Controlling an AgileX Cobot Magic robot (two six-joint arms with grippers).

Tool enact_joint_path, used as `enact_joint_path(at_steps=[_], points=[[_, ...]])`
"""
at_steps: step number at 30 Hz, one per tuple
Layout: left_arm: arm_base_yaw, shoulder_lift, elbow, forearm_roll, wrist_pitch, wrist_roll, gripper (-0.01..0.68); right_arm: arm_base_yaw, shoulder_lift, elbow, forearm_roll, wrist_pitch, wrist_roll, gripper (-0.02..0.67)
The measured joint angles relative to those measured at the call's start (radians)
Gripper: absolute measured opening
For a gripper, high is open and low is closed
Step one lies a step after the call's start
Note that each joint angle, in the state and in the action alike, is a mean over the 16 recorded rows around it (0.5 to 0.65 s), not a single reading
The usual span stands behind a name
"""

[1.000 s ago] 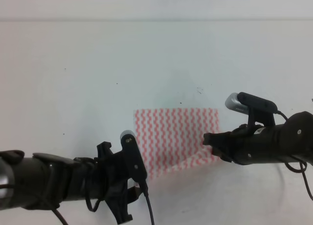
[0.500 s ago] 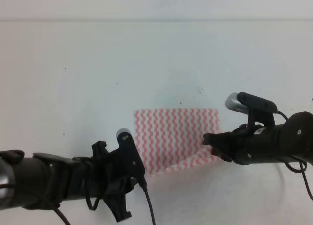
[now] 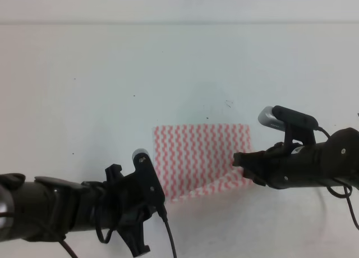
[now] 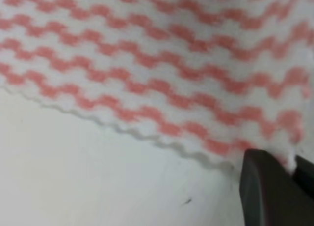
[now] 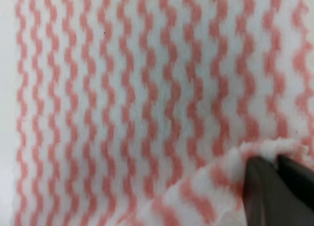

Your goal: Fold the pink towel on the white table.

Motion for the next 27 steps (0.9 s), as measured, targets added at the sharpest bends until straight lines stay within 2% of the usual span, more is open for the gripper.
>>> enact_joint_path(at_steps=[27], points=[[0.000, -0.004, -0.070, -0.001, -0.075, -0.042, -0.004, -0.016, -0.001, -0.069, -0.036, 0.005, 0.000, -0.016]])
